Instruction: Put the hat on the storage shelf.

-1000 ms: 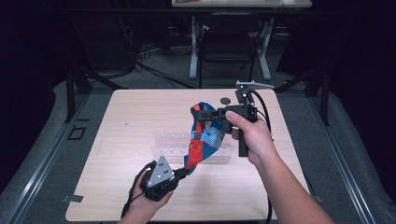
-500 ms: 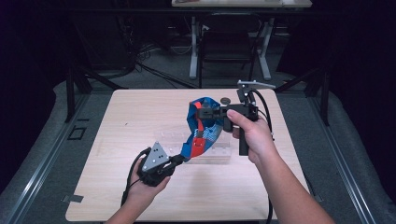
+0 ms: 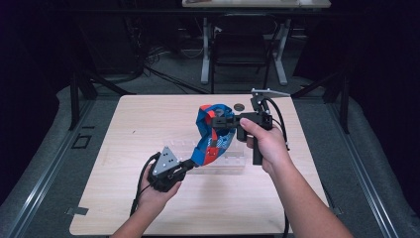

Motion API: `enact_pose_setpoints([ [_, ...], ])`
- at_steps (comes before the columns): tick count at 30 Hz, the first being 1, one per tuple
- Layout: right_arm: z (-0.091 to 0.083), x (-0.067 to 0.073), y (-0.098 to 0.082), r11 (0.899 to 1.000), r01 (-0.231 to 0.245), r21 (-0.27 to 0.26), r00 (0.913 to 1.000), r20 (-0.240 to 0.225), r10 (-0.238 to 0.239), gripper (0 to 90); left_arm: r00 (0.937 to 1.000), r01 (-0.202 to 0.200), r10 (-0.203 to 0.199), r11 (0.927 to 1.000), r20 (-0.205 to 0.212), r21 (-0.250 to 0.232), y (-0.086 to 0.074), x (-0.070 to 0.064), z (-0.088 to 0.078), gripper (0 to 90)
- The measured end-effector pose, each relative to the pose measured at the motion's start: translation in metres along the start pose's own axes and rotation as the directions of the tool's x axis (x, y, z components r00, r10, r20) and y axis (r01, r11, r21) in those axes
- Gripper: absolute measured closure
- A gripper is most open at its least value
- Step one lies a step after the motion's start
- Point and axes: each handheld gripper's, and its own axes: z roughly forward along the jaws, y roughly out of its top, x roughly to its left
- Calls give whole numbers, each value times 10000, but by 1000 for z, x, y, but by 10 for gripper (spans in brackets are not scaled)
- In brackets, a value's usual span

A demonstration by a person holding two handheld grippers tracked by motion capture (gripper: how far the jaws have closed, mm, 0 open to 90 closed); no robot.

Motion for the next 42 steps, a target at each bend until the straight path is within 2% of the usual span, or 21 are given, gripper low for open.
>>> enact_pose_setpoints([
  [9,2,-8,0,9998,-179,-4,9998,-28,179,781,9999,128,-128,9999,-80,-1,-3,3,-1,887],
  [20,5,-10,0,9997,-232,-49,9997,67,233,781,9998,179,-179,9998,-91,48,-9,5,5,886],
  [23,5,-13,0,9997,-247,51,9994,231,246,780,9997,205,-204,9998,-126,70,-12,5,7,887],
  [29,7,-21,0,9992,-389,3,9992,132,389,780,9994,272,-272,9996,-194,33,-15,7,5,886],
  [33,10,-22,0,9993,-377,52,9991,183,376,780,9987,427,-421,9989,-292,214,-22,12,6,883],
  [42,13,-27,-1,9988,-496,10,9982,338,496,779,9989,398,-386,9982,-268,450,-29,11,12,883],
])
